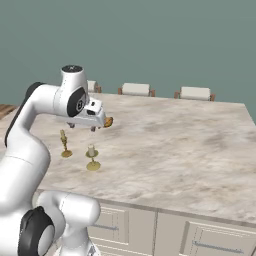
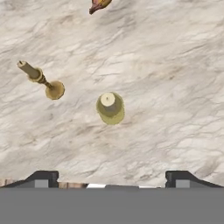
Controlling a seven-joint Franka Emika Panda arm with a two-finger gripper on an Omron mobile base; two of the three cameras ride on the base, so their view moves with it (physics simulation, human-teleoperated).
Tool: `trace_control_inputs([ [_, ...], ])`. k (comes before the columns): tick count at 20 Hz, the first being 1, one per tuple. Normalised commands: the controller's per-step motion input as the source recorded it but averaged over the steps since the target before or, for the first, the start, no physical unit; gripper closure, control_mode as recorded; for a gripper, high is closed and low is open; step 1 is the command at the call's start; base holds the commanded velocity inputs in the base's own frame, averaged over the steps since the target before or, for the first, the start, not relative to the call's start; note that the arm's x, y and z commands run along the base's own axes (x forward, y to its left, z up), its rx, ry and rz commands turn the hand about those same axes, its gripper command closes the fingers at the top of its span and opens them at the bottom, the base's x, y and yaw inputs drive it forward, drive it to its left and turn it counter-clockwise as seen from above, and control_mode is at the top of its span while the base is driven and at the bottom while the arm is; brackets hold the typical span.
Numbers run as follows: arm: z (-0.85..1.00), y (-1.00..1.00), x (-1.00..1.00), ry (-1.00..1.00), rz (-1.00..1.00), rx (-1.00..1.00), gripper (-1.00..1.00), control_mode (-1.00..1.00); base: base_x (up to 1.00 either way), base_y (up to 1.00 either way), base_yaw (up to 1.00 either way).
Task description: Pick the candle and candle from the dining table and place them in the open cabinet. Close the cabinet after placing the objects.
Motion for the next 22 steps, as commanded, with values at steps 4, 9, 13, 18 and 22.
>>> trace_control_inputs([
  [4, -0.31, 0.00, -0.40, -0.01, 0.07, 0.02, -1.00, -1.00, 0.00, 0.00, 0.00],
  [9, -0.14, 0.00, -0.35, -0.06, 0.16, 0.02, -1.00, -1.00, 0.00, 0.00, 0.00],
  [13, -0.08, -0.01, -0.18, -0.11, 0.22, 0.00, -1.00, -1.00, 0.00, 0.00, 0.00],
  [18, -0.21, -0.13, 0.00, -0.14, 0.31, 0.00, -1.00, -1.00, 0.00, 0.00, 0.00],
  [22, -0.24, -0.26, 0.00, -0.17, 0.33, 0.00, -1.00, -1.00, 0.00, 0.00, 0.00],
])
